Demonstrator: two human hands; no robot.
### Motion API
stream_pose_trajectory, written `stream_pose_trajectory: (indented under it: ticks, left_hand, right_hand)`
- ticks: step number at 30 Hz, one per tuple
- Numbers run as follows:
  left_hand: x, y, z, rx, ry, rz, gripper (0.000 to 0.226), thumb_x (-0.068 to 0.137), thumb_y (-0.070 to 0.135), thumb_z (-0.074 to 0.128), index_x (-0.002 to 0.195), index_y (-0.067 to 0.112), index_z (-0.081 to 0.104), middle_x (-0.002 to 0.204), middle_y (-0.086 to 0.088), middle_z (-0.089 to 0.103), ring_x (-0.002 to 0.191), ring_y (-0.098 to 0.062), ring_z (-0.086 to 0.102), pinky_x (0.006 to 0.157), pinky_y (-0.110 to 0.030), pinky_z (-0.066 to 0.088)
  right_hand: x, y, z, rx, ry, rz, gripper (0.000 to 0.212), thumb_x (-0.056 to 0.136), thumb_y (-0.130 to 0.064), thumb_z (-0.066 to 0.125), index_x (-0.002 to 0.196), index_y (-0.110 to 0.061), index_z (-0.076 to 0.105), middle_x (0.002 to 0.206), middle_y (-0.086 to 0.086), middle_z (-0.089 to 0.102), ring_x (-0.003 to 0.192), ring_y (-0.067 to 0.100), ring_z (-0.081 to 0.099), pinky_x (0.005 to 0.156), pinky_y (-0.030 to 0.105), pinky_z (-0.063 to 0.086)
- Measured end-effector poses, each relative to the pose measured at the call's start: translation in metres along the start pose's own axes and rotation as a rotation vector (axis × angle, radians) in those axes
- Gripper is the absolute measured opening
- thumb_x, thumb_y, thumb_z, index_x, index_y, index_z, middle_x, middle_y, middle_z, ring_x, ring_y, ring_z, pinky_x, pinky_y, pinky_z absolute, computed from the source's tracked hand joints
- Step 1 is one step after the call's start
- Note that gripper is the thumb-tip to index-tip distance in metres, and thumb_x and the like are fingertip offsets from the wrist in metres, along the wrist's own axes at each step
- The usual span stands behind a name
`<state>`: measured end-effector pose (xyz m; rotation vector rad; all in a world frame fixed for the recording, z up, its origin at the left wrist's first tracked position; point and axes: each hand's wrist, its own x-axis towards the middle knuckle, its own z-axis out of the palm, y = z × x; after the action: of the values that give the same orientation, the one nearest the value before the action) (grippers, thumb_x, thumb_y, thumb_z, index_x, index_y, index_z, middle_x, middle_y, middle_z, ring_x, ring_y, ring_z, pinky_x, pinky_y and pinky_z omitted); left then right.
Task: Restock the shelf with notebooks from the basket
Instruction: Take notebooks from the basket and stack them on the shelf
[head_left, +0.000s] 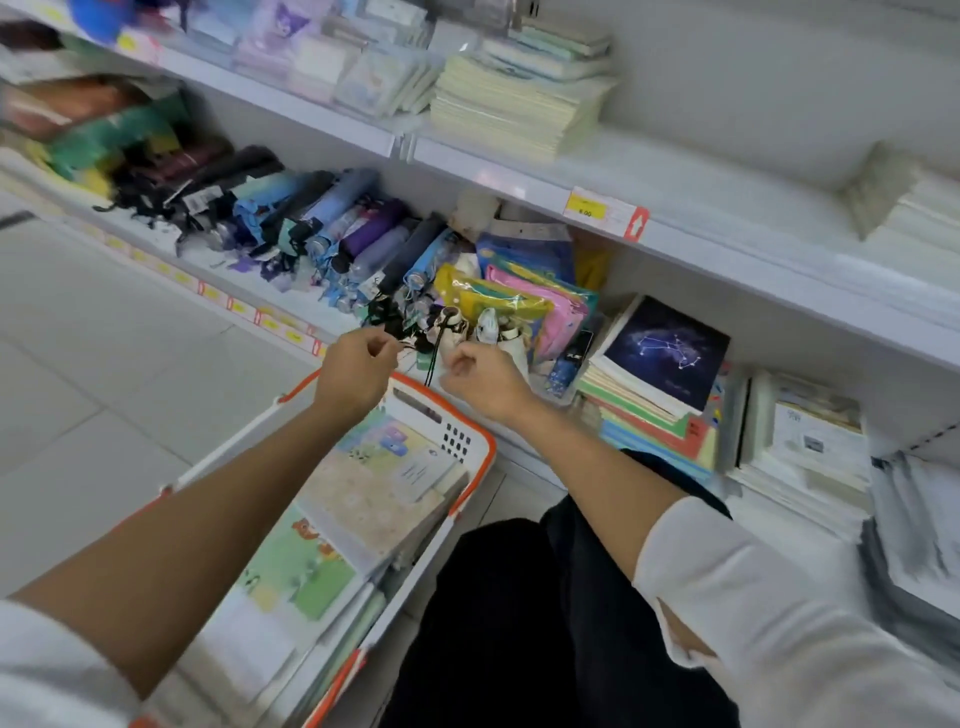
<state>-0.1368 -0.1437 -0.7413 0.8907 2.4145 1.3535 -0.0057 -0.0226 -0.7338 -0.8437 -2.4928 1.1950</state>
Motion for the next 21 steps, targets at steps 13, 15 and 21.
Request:
stream_pose_trajectory:
  ticks: [13, 15, 21]
  left_hand:
    - [-0.079, -0.167, -0.022, -0.154, 0.123, -0.711, 0.017, 0.090, 0.016, 0.059, 0.087, 0.004, 0.070, 0.090, -0.016, 0.071, 0.082, -0.032, 0.065, 0.080, -0.040, 0.054]
    - [-0.094, -0.188, -0.025, -0.205, 0.139, -0.811, 0.020, 0.091, 0.016, 0.059, 0.096, -0.001, 0.070, 0.088, -0.015, 0.069, 0.074, -0.028, 0.064, 0.076, -0.036, 0.052]
    - [-0.099, -0.194, -0.010, -0.351, 0.128, -0.888, 0.010, 0.093, 0.007, 0.058, 0.093, 0.001, 0.066, 0.075, -0.011, 0.066, 0.056, -0.016, 0.066, 0.055, -0.023, 0.051]
  right_hand:
    - [0.004, 0.056, 0.104, -0.410, -0.659, 0.181, 0.036, 0.094, -0.027, 0.059, 0.128, -0.013, 0.057, 0.139, 0.010, 0.049, 0.110, 0.026, 0.055, 0.086, 0.034, 0.045]
    - [0.006, 0.063, 0.112, -0.426, -0.672, 0.219, 0.040, 0.094, -0.027, 0.057, 0.132, -0.013, 0.055, 0.141, 0.010, 0.048, 0.116, 0.028, 0.054, 0.093, 0.038, 0.046]
    - [0.013, 0.074, 0.133, -0.352, -0.628, 0.294, 0.047, 0.095, -0.022, 0.057, 0.138, -0.007, 0.048, 0.144, 0.011, 0.046, 0.124, 0.027, 0.050, 0.102, 0.036, 0.042]
